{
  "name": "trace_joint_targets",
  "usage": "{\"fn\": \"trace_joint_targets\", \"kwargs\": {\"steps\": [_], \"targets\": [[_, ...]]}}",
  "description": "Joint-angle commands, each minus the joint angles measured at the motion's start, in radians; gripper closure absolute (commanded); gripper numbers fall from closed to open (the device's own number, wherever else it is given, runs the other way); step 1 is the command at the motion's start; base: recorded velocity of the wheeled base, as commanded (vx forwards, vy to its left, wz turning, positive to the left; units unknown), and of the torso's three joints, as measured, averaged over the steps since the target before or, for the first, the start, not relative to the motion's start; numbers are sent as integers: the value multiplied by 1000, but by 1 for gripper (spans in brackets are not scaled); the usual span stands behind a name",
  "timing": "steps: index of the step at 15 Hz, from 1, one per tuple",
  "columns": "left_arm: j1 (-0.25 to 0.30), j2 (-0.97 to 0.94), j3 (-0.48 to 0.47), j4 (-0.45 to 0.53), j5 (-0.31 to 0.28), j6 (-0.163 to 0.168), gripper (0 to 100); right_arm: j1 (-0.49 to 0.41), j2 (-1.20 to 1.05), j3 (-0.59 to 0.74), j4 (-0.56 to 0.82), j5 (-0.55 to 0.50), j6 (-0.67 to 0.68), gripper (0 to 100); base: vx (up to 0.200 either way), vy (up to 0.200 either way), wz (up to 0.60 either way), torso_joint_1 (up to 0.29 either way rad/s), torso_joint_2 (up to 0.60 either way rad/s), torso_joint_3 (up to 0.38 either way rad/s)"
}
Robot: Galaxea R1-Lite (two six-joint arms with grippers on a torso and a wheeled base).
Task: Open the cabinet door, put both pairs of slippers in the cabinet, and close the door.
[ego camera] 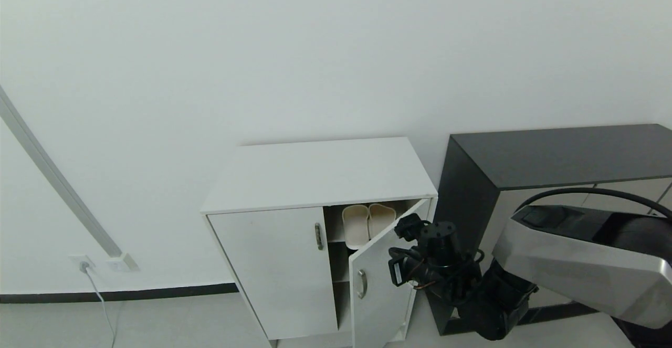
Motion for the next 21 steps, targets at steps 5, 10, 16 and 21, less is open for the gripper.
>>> {"fn": "trace_joint_targets", "kwargs": {"steps": [5, 10, 16, 21], "targets": [[0, 0, 0, 0, 0, -2, 100, -7, 42, -146, 36, 0, -1, 100, 0, 0, 0, 0, 0, 0], [0, 0, 0, 0, 0, 0, 100, -16, 78, -275, 126, 0, 1, 100, 0, 0, 0, 0, 0, 0], [0, 0, 0, 0, 0, 0, 100, -33, 92, -356, 192, 0, 1, 100, 0, 0, 0, 0, 0, 0], [0, 0, 0, 0, 0, 0, 100, -47, 108, -439, 266, 0, 2, 100, 0, 0, 0, 0, 0, 0]]}}
